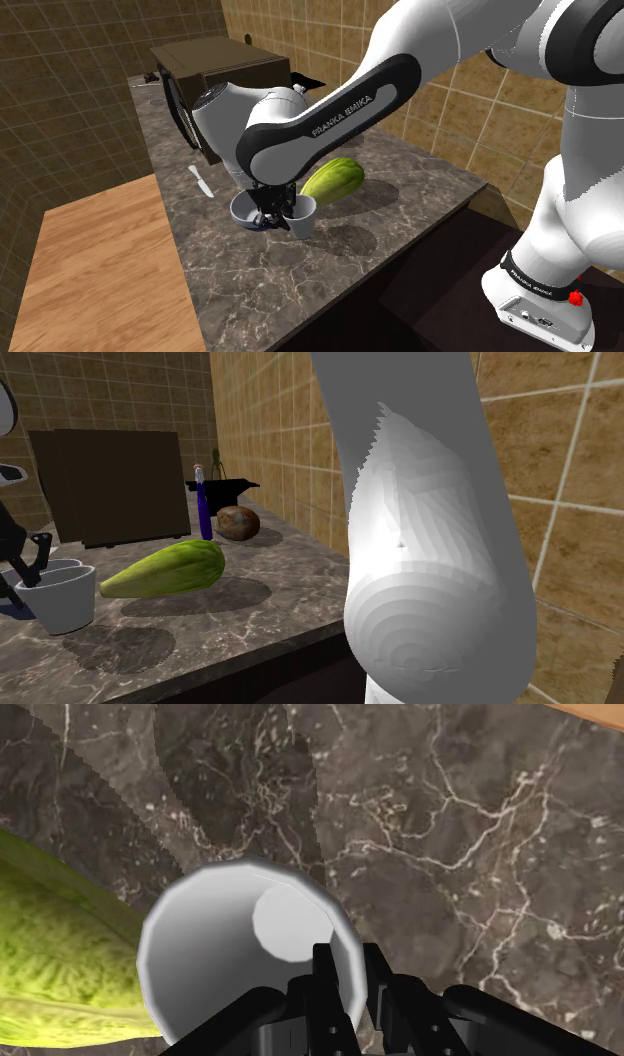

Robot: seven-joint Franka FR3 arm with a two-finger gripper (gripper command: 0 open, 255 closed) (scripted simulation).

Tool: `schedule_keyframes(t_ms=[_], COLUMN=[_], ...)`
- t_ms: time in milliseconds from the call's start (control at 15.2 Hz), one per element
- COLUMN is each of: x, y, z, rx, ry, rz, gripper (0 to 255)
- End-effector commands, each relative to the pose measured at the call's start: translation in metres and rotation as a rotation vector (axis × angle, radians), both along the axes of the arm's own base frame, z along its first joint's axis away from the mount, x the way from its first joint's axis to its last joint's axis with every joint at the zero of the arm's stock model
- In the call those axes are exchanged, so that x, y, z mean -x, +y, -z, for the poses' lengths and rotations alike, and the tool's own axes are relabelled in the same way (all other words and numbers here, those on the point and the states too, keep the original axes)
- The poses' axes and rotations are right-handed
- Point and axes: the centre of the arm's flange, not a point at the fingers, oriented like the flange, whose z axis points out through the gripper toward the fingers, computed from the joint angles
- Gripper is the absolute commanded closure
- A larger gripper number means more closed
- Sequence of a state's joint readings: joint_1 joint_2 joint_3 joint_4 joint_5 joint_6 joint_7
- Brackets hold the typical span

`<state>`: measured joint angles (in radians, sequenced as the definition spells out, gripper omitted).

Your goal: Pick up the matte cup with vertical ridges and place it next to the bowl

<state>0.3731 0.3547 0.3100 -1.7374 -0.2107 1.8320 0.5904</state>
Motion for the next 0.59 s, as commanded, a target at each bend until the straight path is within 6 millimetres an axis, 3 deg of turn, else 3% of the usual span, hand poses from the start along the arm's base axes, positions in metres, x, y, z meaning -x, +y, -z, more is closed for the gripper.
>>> schedule_keyframes(t_ms=[0, 66, 396, 528], x=[0.0, 0.0, 0.0, -0.003], y=[0.0, 0.0, 0.0, 0.006], z=[0.0, 0.0, 0.0, -0.026], rx=[0.0, 0.0, 0.0, 0.0], ry=[0.0, 0.0, 0.0, 0.0], rz=[0.0, 0.0, 0.0, 0.0], gripper=[255, 0, 0, 0])
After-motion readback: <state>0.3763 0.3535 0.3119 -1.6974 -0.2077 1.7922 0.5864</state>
